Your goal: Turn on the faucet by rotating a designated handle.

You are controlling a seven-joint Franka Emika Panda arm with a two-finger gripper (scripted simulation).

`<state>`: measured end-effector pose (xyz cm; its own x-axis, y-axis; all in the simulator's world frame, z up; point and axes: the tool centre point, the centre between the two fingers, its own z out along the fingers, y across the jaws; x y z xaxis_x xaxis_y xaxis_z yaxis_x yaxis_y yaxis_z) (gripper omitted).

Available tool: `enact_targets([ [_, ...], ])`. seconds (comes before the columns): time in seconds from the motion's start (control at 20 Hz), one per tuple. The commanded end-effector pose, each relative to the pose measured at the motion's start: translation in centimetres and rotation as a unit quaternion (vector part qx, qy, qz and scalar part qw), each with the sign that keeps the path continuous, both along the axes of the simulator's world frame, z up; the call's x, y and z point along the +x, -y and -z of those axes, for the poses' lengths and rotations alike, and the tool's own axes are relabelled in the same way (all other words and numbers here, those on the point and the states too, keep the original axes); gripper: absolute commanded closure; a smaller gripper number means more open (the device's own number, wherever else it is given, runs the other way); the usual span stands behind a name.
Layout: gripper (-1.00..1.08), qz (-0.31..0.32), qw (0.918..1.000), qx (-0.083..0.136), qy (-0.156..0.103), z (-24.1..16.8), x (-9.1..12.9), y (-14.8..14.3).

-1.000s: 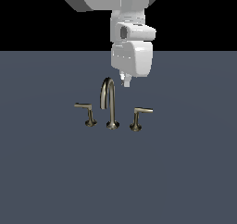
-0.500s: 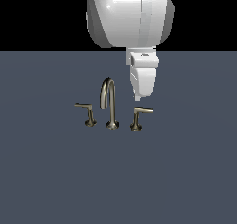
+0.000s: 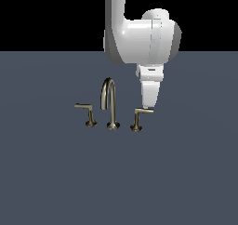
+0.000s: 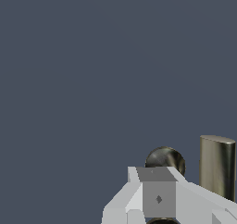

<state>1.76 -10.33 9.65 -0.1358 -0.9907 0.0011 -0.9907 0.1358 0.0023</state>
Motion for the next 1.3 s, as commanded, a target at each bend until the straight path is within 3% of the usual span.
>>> enact_targets([
  [0.0,1.08,0.012,0.9999,0.000,0.001,0.4,0.2,0.5],
  [0.35,1.08,0.016,0.9999,0.000,0.001,0.6,0.3,0.6],
  [0.9,1.08,0.016,0.9999,0.000,0.001,0.6,-3.4,1.9],
  [1.0,1.08,0.013,0.9999,0.000,0.006,0.6,-2.6,1.5],
  [1.25,1.08,0.014,0.9999,0.000,0.004,0.6,-4.3,1.0],
])
